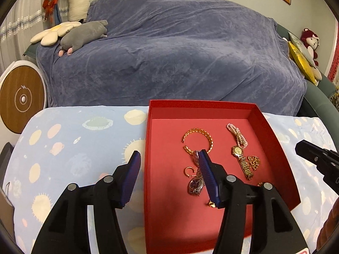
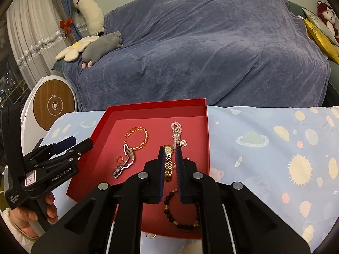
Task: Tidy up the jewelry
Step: 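Carry the chain and hoop earring into the red box and open both tools, then grasp the other gold hoop earring with the right tool while the left tool grasps the silver ring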
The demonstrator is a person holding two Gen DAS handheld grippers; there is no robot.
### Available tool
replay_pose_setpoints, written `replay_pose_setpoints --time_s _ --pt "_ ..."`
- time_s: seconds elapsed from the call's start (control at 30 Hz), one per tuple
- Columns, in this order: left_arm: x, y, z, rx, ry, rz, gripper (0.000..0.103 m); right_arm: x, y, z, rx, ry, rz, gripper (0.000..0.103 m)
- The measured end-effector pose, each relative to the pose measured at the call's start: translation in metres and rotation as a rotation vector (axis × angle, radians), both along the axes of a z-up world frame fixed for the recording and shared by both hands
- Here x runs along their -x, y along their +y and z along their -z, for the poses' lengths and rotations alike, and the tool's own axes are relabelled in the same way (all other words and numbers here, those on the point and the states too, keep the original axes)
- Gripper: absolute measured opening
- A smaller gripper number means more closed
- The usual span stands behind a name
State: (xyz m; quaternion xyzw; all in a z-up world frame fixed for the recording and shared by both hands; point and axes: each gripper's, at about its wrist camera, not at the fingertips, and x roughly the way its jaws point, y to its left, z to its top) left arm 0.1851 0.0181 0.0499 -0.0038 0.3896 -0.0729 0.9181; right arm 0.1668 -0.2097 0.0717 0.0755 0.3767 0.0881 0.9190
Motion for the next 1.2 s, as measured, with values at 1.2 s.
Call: replay_pose_setpoints --time_s 1.2 --pt "0.109 0.026 0.049 0.024 0.132 -0.009 0.056 0.062 0.054 0.094 0.096 0.191 -0.037 0.028"
